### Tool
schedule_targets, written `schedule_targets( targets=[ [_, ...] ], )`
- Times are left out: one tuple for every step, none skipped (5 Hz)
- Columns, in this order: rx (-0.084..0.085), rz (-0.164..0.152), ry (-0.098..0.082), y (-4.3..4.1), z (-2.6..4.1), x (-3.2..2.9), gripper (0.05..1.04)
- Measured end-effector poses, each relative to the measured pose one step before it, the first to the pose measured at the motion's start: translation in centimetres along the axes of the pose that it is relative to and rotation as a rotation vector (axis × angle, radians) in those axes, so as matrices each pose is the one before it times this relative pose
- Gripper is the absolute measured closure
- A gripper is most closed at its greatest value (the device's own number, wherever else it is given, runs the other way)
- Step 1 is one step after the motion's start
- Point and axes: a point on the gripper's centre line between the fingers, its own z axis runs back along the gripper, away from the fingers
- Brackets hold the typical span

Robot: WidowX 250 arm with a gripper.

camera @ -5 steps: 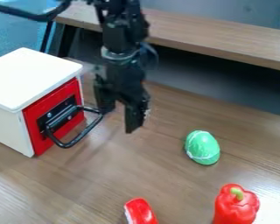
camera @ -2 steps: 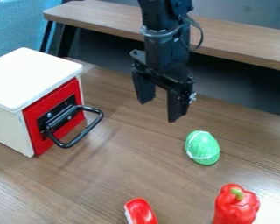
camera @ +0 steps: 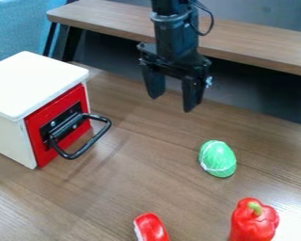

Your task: Closed the drawer

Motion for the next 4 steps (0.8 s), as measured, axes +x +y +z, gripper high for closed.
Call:
schedule_targets(
  targets=[
    [0.0199,0.0441,0.0181,0.981,0.263,-0.287,0.085],
    [0.0065,0.0324,0.0059,0.725,0.606,0.056,0.085],
    [-0.0024,0.0125,0.0101,0.297,0.342,-0.076,0.085],
    [-0.0044,0.0281,0.0031,0.66,0.034,-0.108,0.085]
  ],
)
